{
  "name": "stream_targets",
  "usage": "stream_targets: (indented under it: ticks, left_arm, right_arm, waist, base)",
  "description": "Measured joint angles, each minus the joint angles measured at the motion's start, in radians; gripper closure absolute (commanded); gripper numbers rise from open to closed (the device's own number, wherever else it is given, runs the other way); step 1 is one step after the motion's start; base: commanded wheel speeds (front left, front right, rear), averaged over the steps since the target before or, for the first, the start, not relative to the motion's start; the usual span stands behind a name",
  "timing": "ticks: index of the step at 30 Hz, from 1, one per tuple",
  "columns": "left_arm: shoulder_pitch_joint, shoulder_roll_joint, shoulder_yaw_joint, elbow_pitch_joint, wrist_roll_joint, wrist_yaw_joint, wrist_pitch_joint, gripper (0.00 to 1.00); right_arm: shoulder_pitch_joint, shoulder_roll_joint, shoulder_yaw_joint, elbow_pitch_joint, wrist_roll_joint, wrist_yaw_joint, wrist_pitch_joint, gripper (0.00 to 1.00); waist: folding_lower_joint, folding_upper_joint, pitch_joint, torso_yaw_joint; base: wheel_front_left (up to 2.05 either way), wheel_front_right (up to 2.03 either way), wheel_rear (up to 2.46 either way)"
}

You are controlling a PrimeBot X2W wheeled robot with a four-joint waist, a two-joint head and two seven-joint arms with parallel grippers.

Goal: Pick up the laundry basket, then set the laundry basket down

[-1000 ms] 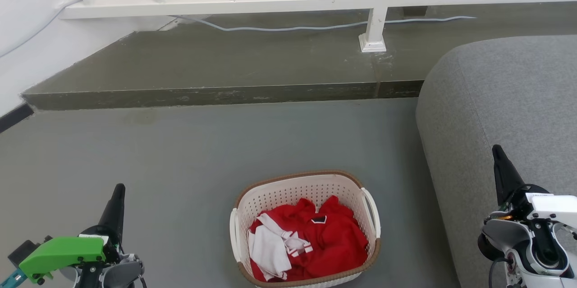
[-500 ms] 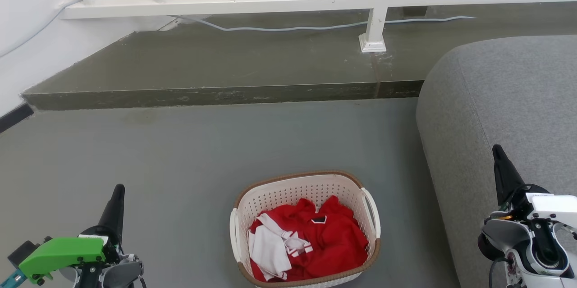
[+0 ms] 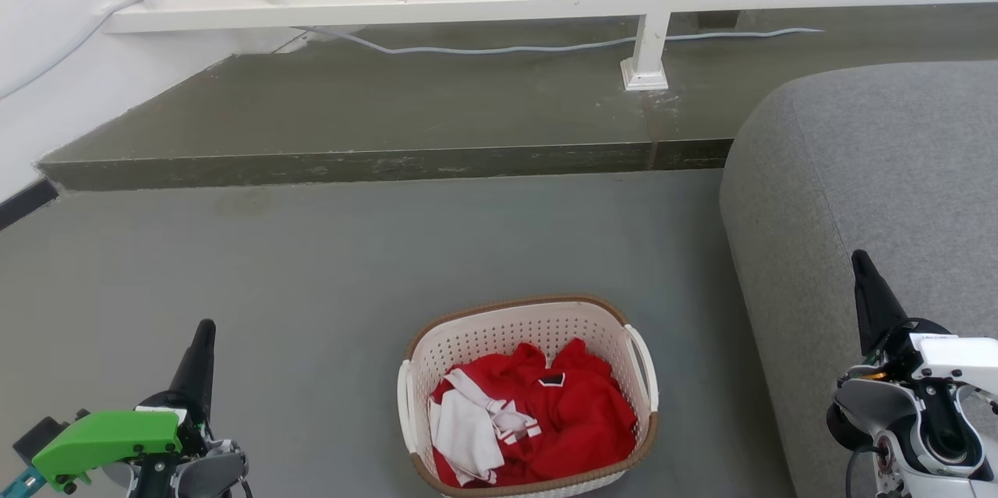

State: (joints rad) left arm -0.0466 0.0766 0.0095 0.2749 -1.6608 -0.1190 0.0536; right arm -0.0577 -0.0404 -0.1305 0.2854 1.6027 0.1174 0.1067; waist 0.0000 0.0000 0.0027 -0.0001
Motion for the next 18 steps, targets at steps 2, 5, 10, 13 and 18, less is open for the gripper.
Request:
stream_targets:
  ticks: [2,5,10,13,18]
  left_arm:
    - [0.000,0.000,0.000,0.000,0.000,0.000,0.000,1.00]
    - [0.000,0.000,0.001,0.001,0.000,0.000,0.000,1.00]
    - [0.000,0.000,0.001,0.002,0.000,0.000,0.000,1.00]
    - [0.000,0.000,0.001,0.002,0.000,0.000,0.004,1.00]
    - [0.000,0.000,0.002,0.002,0.000,-0.001,0.004,1.00]
  right_arm:
    - [0.000,0.000,0.000,0.000,0.000,0.000,0.000,1.00]
    - [0.000,0.000,0.000,0.000,0.000,0.000,0.000,1.00]
    - [0.000,0.000,0.000,-0.001,0.000,0.000,0.000,1.00]
    - [0.000,0.000,0.000,-0.001,0.000,0.000,0.000,1.00]
    - [0.000,0.000,0.000,-0.001,0.000,0.000,0.000,1.00]
  waist:
    - [0.0000,0.0000,0.000,0.000]
    - [0.0000,0.0000,0.000,0.000]
    - [0.0000,0.0000,0.000,0.000]
    - [0.0000,0.0000,0.000,0.000]
    - [0.0000,0.0000,0.000,0.000]
  base:
    - [0.00,0.00,0.00]
    - [0.00,0.00,0.00]
    - [0.00,0.00,0.00]
    - [0.00,0.00,0.00]
    - [0.00,0.00,0.00]
